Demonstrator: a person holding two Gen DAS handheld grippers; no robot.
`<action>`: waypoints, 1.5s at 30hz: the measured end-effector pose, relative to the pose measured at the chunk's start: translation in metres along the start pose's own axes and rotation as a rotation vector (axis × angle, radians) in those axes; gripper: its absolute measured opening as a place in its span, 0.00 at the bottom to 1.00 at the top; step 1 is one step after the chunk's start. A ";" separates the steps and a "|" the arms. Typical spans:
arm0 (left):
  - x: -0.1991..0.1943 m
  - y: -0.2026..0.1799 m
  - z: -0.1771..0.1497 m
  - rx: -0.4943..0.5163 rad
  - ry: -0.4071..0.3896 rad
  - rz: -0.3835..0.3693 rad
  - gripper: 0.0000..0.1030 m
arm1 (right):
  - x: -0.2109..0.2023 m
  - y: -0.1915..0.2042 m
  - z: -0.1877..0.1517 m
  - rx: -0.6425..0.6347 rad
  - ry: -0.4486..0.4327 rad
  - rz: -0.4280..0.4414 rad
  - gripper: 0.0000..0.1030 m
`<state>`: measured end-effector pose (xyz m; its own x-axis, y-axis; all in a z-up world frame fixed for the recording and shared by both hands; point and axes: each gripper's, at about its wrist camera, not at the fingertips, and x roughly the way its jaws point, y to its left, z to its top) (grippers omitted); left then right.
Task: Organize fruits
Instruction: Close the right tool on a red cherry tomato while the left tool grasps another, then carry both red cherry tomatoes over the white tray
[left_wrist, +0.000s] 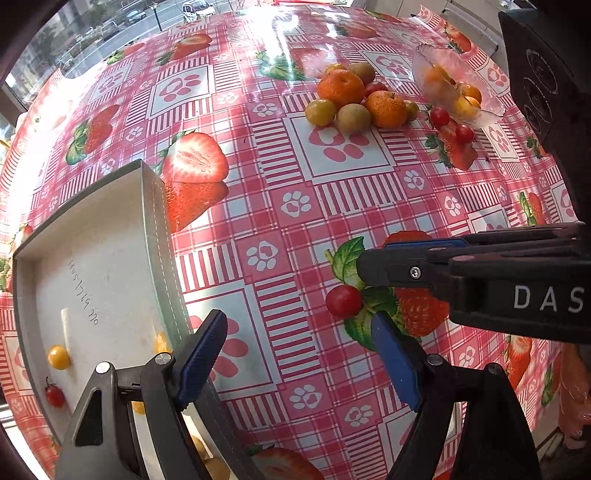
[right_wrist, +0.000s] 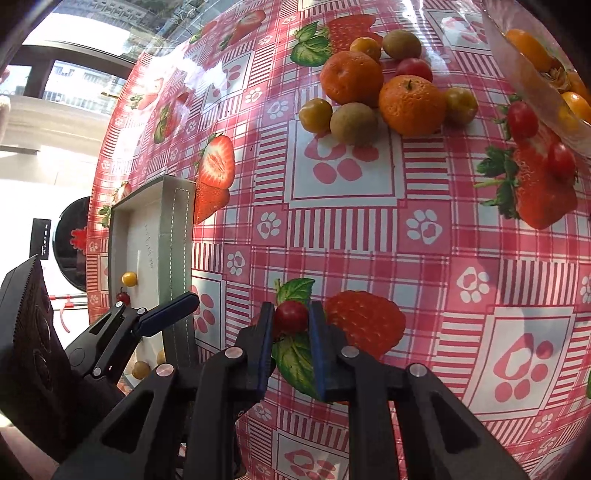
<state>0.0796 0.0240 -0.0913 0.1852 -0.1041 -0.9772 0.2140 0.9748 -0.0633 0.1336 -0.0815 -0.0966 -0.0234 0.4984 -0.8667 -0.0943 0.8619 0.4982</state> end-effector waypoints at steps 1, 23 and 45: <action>0.001 -0.001 0.004 0.001 -0.001 -0.003 0.80 | -0.003 -0.003 -0.002 0.012 -0.006 -0.005 0.19; 0.013 -0.015 0.027 0.036 0.028 0.007 0.18 | -0.033 -0.027 -0.029 0.113 -0.062 -0.025 0.19; -0.068 0.064 -0.003 -0.145 -0.090 -0.079 0.18 | -0.042 0.060 -0.032 -0.017 -0.056 -0.092 0.20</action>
<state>0.0781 0.0940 -0.0299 0.2601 -0.1922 -0.9463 0.0921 0.9805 -0.1739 0.0969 -0.0533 -0.0309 0.0418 0.4219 -0.9057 -0.1108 0.9028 0.4155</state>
